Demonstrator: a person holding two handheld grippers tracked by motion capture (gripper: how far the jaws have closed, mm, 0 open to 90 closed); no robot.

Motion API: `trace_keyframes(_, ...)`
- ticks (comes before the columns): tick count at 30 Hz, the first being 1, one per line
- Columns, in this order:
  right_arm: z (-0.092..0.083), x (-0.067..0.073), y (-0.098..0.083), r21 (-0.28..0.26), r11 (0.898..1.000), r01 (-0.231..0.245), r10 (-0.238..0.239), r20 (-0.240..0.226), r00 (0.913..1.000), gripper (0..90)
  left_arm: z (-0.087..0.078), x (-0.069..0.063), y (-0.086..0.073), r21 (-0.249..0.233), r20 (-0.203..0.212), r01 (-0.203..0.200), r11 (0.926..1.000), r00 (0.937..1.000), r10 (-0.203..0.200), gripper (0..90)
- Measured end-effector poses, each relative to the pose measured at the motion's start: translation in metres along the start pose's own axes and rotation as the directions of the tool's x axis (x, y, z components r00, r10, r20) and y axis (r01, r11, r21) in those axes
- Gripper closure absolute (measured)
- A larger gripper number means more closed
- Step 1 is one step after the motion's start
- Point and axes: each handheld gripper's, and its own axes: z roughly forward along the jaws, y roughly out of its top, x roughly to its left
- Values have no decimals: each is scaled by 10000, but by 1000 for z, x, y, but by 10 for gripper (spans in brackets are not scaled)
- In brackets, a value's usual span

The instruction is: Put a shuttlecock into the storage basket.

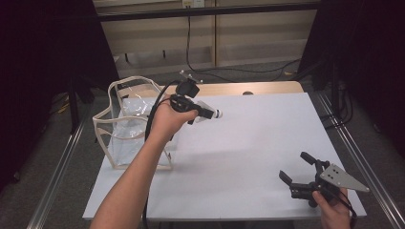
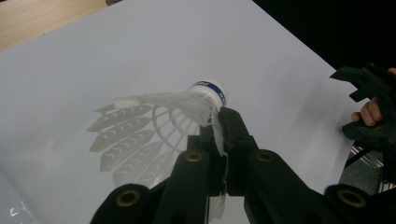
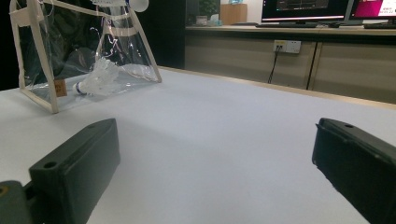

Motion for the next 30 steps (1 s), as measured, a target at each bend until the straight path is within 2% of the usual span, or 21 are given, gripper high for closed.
trace_keyframes(1, 0, 0, 0, 4, 10000, 5, -5, 2, 10000, 7, 0, -1, 0, -122, -11, 168, 9998, 9999, -168, 894)
trace_keyframes(5, 0, 0, 0, -1, 10000, 4, -4, -5, 10000, 7, -6, 1, 2, 21, -35, 1, 10000, 10000, -1, 894)
trace_keyframes(11, 0, 0, 0, 6, 10000, -5, 5, -5, 10000, 7, -13, 0, 4, -34, -78, 102, 9999, 9999, -102, 894)
trace_keyframes(12, 0, 0, 0, 5, 10000, 1, -1, -3, 10000, 7, -15, 1, 4, 53, -98, -36, 10000, 9999, 36, 894)
trace_keyframes(13, 0, 0, 0, 2, 10000, 7, -7, 0, 10000, 7, -15, 1, 4, -19, -86, 64, 10000, 9999, -65, 894)
trace_keyframes(15, 0, 0, 0, -3, 10000, 0, 0, -16, 10000, 7, -18, 1, 5, 44, -98, -25, 10000, 9999, 25, 894)
trace_keyframes(17, 0, 1, 0, -2, 10000, -8, 8, -18, 10000, 7, -21, 0, 6, -30, -162, 54, 10000, 9999, -54, 894)
trace_keyframes(20, 0, 0, 0, 0, 10000, -6, 6, -14, 10000, 7, -25, 2, 7, 83, -128, -92, 9999, 9999, 93, 894)
trace_keyframes(23, 0, 1, 0, 8, 10000, -4, 4, 4, 10000, 7, -28, 2, 7, 73, -165, -79, 9999, 9998, 80, 894)
trace_keyframes(24, 0, 1, 0, 8, 10000, -2, 2, 5, 10000, 7, -28, 1, 7, -43, -185, 85, 10000, 9998, -86, 894)
trace_keyframes(26, 0, 1, 0, 17, 10000, 1, -1, 6, 10000, 7, -31, 2, 8, 51, -200, -58, 10000, 9998, 59, 894)
trace_keyframes(30, 0, 1, 0, 8, 10000, -1, 1, 13, 10000, 7, -35, 3, 8, -41, -257, 45, 10000, 9997, -46, 894)
